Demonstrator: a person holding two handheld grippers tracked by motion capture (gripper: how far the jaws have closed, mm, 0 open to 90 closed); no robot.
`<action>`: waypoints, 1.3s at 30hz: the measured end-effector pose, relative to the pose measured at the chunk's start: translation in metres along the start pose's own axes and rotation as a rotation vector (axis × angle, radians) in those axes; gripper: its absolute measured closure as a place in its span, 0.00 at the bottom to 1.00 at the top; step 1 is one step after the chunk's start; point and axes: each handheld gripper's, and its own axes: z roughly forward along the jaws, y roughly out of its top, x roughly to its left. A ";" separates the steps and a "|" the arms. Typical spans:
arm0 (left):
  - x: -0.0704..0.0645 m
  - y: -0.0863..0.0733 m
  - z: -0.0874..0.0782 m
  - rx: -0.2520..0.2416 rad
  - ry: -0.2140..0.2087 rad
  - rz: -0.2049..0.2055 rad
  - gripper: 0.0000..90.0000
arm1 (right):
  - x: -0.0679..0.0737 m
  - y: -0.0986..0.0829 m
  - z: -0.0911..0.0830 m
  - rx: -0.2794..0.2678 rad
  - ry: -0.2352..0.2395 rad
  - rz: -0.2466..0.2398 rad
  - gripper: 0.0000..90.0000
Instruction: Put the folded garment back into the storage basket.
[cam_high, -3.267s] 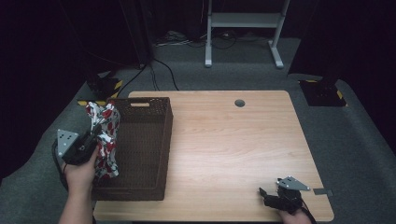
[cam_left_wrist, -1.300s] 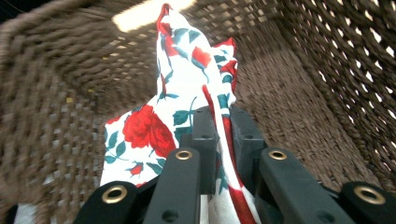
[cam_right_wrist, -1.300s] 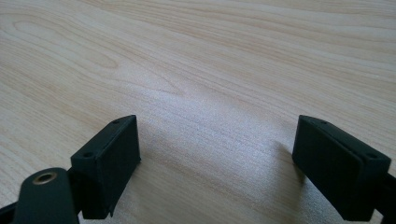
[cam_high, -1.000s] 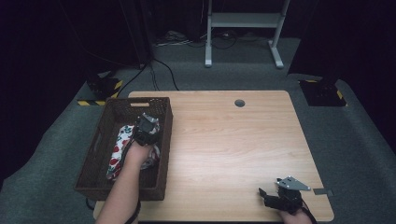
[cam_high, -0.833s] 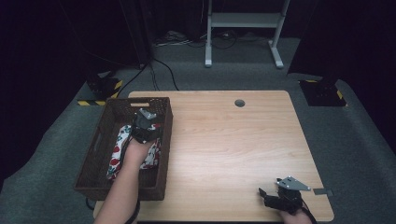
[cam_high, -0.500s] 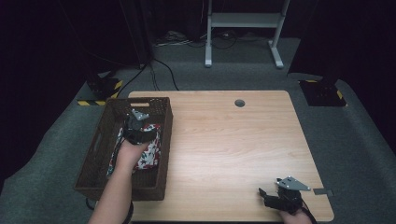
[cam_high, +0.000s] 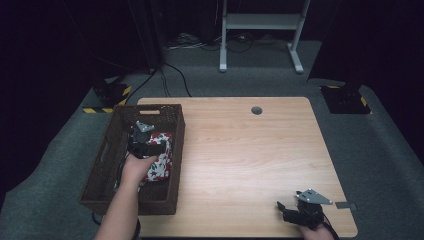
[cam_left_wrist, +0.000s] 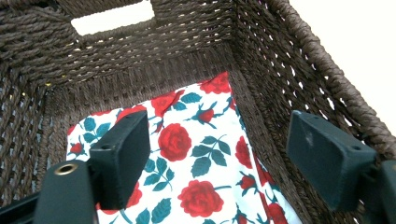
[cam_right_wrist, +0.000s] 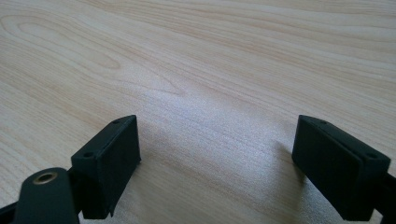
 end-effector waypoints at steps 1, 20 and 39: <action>0.001 -0.001 0.000 -0.003 -0.004 -0.007 0.23 | 0.000 0.000 0.000 0.000 0.000 0.000 0.16; 0.007 -0.014 -0.019 -0.107 -0.064 -0.057 0.14 | 0.000 0.000 0.000 0.000 -0.002 0.000 0.16; -0.004 -0.020 -0.040 -0.249 -0.085 -0.069 0.00 | 0.000 0.000 0.000 -0.001 -0.007 0.002 0.16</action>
